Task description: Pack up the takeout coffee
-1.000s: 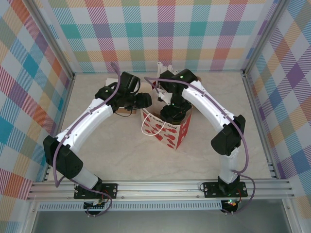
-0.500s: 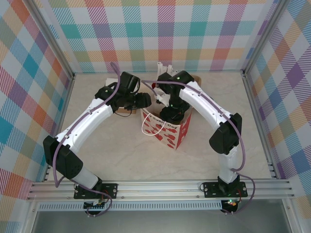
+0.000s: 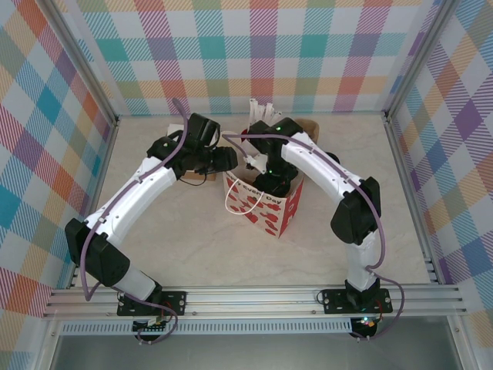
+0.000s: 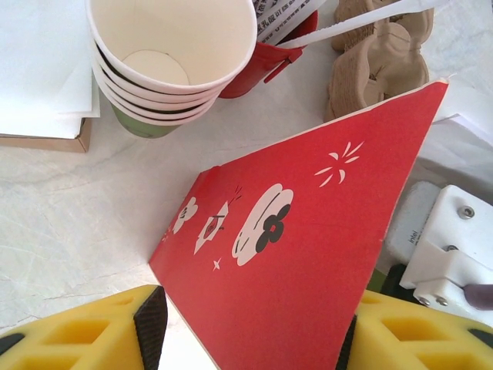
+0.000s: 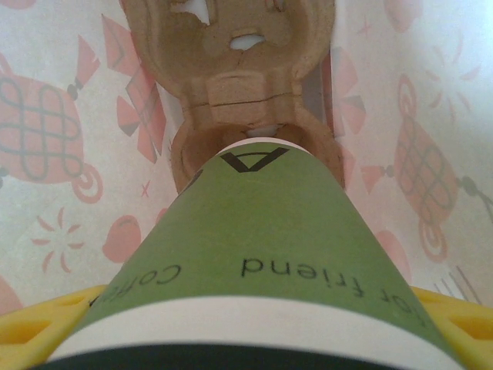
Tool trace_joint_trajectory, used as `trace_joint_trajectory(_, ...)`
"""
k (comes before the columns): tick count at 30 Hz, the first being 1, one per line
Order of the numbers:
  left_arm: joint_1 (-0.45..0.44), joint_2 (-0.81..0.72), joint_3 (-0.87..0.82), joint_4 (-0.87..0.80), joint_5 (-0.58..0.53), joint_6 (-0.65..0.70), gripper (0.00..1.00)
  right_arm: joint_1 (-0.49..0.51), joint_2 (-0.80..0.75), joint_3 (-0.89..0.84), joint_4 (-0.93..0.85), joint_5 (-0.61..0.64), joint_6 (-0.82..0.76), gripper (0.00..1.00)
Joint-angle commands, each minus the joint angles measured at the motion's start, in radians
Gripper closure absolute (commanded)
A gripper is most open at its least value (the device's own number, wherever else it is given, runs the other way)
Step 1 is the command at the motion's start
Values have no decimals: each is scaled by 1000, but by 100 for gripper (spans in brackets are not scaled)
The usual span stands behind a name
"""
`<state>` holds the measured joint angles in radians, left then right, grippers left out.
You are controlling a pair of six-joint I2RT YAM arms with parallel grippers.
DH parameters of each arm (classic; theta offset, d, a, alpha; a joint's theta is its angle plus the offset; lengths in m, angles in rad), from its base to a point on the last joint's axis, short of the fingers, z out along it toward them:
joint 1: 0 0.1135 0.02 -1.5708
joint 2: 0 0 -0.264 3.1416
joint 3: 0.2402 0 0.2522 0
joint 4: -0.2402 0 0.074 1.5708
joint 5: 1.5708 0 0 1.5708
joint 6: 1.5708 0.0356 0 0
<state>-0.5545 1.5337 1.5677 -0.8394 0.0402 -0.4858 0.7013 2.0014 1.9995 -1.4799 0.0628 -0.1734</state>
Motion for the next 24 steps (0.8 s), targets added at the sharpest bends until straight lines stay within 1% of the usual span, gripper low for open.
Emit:
trace_joint_trajectory(1,-10,-27,15,-20,-10,12,43,6,11,-21,22,-16,-17,26)
trace_joint_trajectory(24,-10,-23,5,-20,-12,7,43,6,21,-151,134,-61,-18,26)
